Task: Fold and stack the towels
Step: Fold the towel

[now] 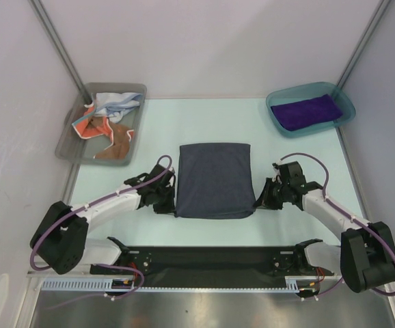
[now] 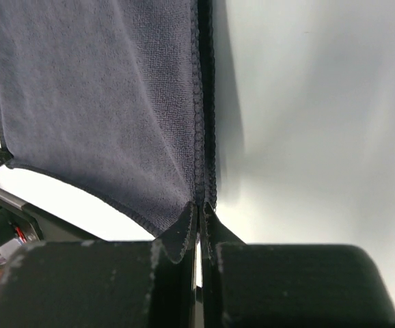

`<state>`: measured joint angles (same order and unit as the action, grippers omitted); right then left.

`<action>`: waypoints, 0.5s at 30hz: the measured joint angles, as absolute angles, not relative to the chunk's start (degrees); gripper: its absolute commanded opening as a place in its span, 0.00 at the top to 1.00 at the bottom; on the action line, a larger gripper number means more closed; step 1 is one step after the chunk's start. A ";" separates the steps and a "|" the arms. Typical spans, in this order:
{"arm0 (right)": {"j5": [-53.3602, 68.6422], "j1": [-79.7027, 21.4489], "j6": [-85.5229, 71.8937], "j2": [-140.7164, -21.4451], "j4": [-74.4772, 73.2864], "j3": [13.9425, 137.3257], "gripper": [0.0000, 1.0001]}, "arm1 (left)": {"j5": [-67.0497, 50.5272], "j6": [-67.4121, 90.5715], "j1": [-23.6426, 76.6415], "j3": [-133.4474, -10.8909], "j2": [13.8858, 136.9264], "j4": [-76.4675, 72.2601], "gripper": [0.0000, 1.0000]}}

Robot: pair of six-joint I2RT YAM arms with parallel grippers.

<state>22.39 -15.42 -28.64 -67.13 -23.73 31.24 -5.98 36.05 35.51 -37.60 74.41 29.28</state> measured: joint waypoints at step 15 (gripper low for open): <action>24.88 -14.98 -31.86 -67.31 -19.03 26.50 0.83 | -4.03 36.07 35.53 -37.50 74.59 28.77 1.00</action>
<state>24.88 -14.98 -31.86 -67.31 -19.03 26.50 -4.03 36.07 35.53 -37.50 74.59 28.77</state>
